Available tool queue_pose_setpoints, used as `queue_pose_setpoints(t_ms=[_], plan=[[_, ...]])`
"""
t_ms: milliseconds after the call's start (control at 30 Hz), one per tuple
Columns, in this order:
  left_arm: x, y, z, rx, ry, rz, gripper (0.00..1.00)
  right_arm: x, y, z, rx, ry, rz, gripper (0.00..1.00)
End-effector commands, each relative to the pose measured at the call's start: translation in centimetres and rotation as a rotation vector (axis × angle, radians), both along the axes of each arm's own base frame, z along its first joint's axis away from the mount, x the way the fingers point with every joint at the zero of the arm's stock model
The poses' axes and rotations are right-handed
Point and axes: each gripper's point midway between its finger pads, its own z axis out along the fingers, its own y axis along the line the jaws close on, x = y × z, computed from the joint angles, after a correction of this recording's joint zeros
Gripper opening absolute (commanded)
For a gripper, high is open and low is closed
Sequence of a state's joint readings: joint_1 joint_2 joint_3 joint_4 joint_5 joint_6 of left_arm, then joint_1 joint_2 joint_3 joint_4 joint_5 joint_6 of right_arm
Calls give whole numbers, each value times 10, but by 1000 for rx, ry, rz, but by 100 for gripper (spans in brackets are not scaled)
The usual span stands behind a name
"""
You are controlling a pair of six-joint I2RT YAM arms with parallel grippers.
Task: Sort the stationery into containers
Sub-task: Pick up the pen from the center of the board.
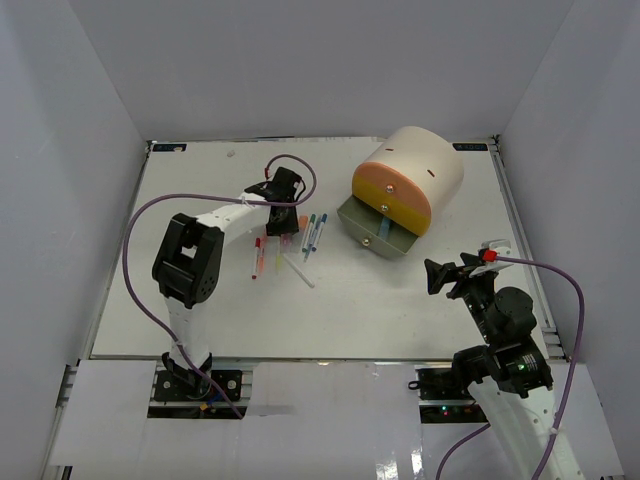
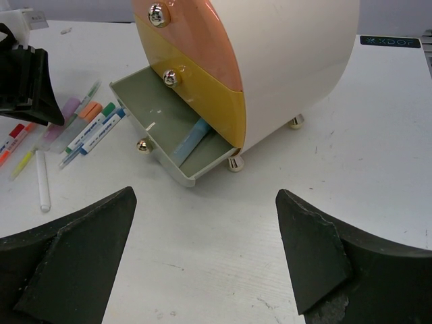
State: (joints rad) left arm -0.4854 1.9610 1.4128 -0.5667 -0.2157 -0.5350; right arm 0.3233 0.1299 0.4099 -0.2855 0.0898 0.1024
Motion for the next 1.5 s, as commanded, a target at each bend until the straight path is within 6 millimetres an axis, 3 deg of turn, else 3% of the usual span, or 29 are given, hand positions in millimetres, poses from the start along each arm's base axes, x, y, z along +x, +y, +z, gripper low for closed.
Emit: queue_pose_setpoints(t_ms=[0,533,800,1067,1467], plan=[[9,-2,13,-28,-25,0,48,1,3,11,26,-47,10,90],[5,8,-8,3,21,8,47,2,4,11,27,-50,16,91],[6,18,-6,18,16,25,44,2,5,10,27,-49,19,91],[11,13,5,-9,-6,16,41,2,5,10,29,-53,22,91],[7,11,-10,-6,33,11,41,1,6,10,29,-54,24,91]])
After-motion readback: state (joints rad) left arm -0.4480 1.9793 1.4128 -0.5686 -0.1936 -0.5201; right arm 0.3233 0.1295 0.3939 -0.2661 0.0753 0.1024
